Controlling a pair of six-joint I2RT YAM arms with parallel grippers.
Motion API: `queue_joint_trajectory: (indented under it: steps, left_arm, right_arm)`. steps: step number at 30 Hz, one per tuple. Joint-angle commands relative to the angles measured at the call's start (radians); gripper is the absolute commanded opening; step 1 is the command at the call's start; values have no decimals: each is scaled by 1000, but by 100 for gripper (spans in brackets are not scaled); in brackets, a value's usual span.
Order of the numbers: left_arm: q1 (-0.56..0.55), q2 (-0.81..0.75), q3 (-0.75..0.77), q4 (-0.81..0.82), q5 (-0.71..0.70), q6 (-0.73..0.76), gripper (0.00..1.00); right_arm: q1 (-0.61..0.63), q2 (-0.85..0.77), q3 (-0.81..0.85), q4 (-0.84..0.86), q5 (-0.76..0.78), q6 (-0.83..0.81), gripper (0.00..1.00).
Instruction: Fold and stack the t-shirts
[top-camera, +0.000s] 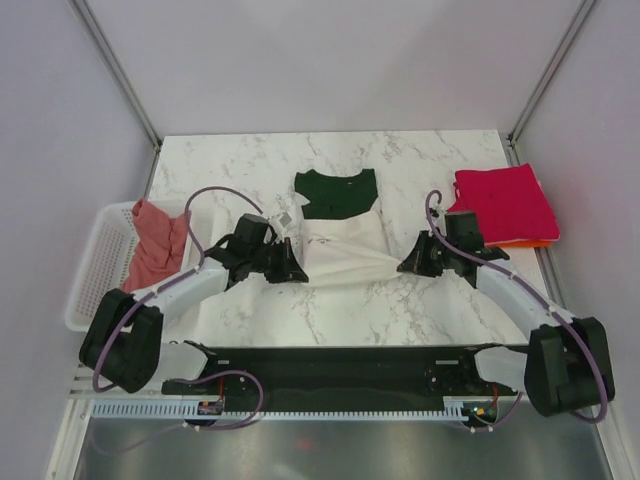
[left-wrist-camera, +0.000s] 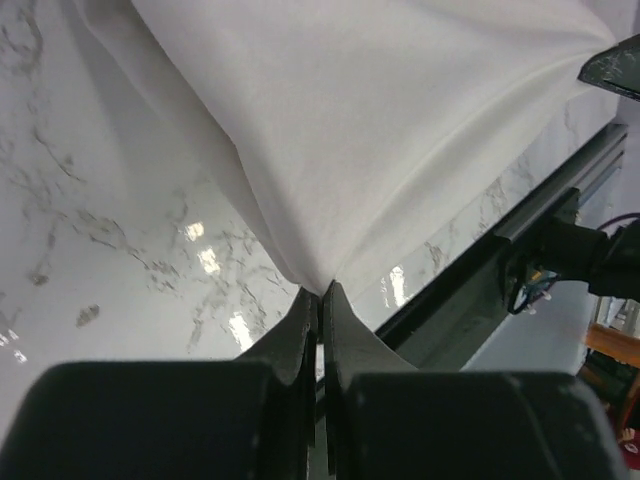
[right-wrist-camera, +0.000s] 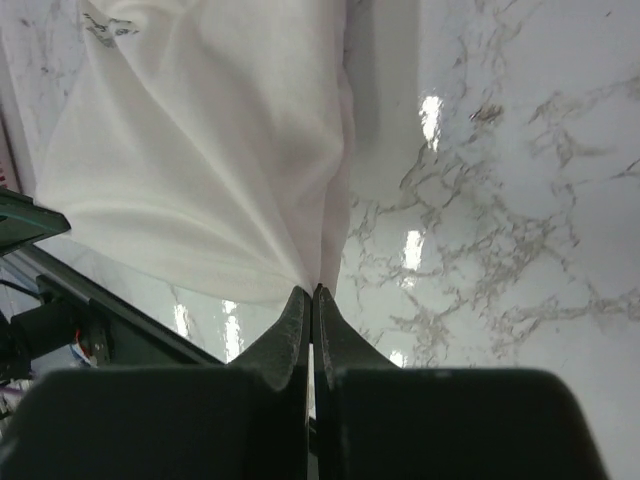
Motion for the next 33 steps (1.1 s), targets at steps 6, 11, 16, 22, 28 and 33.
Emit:
queue_joint_trajectory:
  steps: [6, 11, 16, 22, 28, 33]
  left_arm:
    - [-26, -356, -108, -100, 80, -153, 2]
    - [-41, -462, -151, -126, 117, -204, 2]
    - [-44, -518, -145, -182, 135, -214, 2]
    - [-44, -483, -100, -200, 141, -205, 2]
    - [-44, -480, -71, -208, 143, -216, 2]
    - [-41, -451, -19, -225, 100, -201, 2]
  right_arm:
    - [2, -346, -7, -205, -21, 36, 0]
    - [2, -427, 3, -284, -43, 43, 0]
    - [2, -463, 39, -330, -40, 32, 0]
    - [1, -416, 84, -345, 6, 10, 0]
    - [2, -415, 140, -364, 61, 0, 0]
    - [1, -386, 187, -351, 75, 1, 0]
